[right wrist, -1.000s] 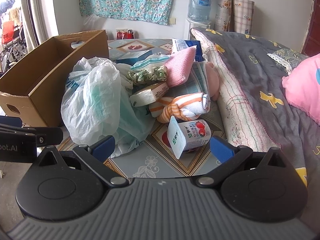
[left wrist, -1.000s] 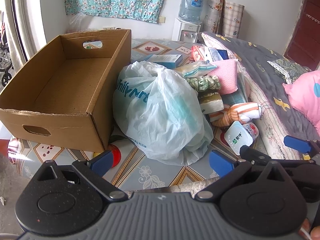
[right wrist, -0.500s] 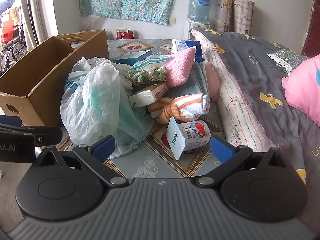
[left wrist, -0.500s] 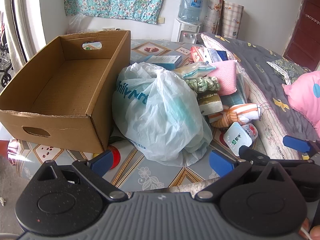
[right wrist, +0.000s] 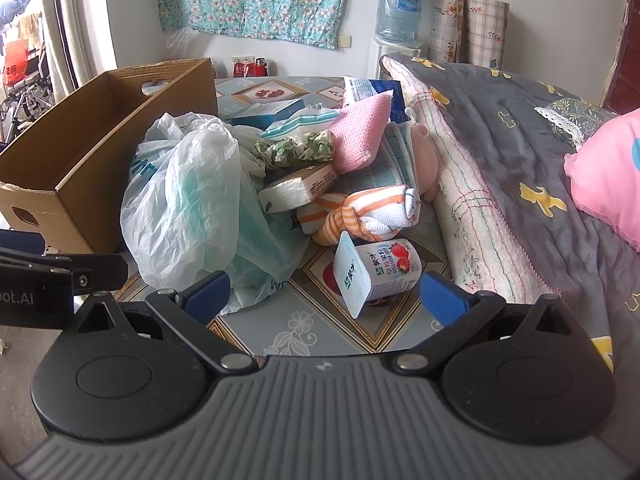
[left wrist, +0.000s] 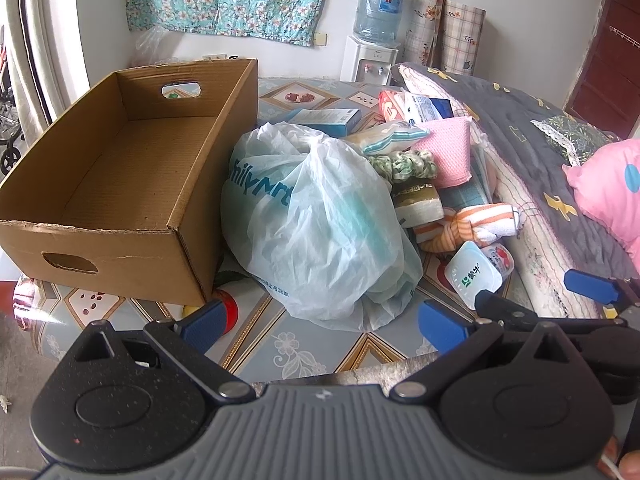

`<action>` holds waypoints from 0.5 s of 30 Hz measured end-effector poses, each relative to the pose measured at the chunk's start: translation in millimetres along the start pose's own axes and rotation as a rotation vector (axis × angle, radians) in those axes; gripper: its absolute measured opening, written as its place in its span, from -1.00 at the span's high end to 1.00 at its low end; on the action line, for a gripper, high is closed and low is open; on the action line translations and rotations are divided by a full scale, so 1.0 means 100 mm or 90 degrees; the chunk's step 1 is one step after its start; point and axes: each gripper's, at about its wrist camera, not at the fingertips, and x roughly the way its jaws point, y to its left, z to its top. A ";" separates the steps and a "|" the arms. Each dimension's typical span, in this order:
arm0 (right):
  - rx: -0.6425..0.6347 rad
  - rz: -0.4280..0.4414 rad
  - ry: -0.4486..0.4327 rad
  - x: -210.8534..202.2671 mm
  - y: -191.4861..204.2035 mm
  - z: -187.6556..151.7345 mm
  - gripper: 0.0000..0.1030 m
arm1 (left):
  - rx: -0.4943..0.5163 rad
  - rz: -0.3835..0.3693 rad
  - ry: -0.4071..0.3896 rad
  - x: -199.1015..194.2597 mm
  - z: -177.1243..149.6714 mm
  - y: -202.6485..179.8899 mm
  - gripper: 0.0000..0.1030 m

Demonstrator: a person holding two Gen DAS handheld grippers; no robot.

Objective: Organize soft objects

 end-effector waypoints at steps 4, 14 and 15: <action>0.000 0.000 0.000 0.00 0.00 -0.01 -0.98 | 0.000 0.000 0.000 0.00 0.00 0.00 -0.99; 0.000 -0.001 0.004 0.03 0.01 -0.03 -0.98 | -0.001 0.000 0.002 0.00 -0.01 -0.01 -0.99; 0.001 -0.001 0.005 0.04 0.00 -0.03 -0.98 | -0.001 0.001 0.003 0.00 -0.02 -0.02 -0.99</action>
